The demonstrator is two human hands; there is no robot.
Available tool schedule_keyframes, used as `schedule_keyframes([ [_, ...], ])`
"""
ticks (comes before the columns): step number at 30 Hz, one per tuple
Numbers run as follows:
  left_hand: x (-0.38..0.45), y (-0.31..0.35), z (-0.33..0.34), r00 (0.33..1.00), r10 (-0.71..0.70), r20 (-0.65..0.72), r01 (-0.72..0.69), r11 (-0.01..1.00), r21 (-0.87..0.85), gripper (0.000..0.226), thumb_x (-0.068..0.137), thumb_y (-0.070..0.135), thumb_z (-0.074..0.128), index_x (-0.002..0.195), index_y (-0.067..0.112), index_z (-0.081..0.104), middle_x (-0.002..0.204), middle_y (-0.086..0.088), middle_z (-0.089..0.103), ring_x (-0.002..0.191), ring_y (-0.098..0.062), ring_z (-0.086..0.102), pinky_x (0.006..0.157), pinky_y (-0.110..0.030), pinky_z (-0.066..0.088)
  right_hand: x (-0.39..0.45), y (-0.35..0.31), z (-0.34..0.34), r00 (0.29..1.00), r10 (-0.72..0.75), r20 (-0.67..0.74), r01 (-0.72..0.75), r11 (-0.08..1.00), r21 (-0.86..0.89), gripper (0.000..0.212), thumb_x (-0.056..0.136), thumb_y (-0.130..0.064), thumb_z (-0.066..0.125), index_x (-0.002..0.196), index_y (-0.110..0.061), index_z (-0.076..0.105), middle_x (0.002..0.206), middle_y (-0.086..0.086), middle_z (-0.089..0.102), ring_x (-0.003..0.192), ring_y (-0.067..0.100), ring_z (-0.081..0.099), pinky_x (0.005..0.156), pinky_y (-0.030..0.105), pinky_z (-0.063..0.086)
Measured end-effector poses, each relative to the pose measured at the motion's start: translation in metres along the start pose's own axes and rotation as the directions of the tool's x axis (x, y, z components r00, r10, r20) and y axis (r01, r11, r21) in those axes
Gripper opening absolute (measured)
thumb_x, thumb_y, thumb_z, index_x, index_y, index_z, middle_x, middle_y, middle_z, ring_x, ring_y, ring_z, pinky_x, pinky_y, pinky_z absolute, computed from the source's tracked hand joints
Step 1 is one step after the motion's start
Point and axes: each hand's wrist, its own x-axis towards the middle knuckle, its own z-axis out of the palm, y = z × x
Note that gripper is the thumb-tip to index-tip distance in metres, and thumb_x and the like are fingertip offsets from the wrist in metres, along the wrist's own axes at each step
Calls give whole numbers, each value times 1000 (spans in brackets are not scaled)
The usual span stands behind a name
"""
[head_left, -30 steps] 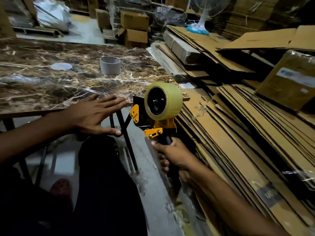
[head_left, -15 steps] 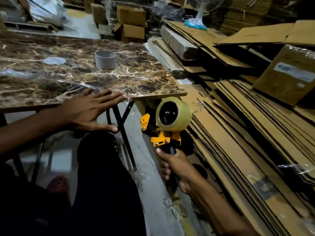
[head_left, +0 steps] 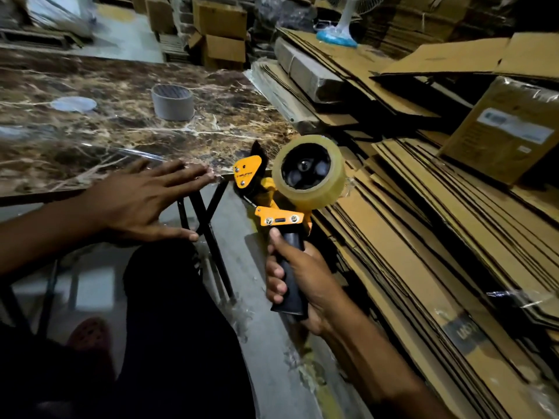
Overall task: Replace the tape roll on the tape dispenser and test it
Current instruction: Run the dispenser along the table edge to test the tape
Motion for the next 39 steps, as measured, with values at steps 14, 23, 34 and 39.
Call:
schedule_keyframes([
  [14, -47, -81, -12, 951, -244, -189, 164, 917, -363, 109, 79, 90, 39, 169, 34, 11, 166, 21, 16, 147, 3, 23, 114, -13, 19, 80, -46, 89, 977, 13, 211, 9, 995, -103, 34, 100, -43, 57, 90, -11, 53, 61, 11, 53, 32, 13, 45, 35, 19, 37],
  [23, -102, -165, 4, 842, -508, -181, 436, 838, -328, 113, 79, 98, 25, 169, 33, 9, 175, 7, 20, 159, -16, 29, 128, -42, 30, 168, -45, 215, 899, 198, 390, -163, 979, -121, 45, 103, -49, 46, 82, -10, 55, 57, 8, 63, 38, 13, 56, 37, 21, 47],
  [34, -123, -184, 11, 725, -679, -115, 619, 715, -324, 129, 67, 105, 16, 170, 28, 1, 173, -5, 33, 154, -27, 40, 117, -41, 40, 227, -27, 277, 778, 371, 508, -336, 928, -163, 54, 103, -54, 42, 103, 0, 46, 83, 34, 72, 72, 39, 77, 64, 43, 66],
  [39, -121, -188, 18, 719, -689, -93, 639, 707, -303, 126, 70, 105, 22, 170, 29, 1, 176, 1, 25, 159, -22, 32, 122, -44, 37, 235, -36, 267, 919, 249, 306, -4, 782, -623, 59, 103, -53, 46, 127, -1, 61, 114, 23, 74, 93, 26, 70, 86, 37, 55],
])
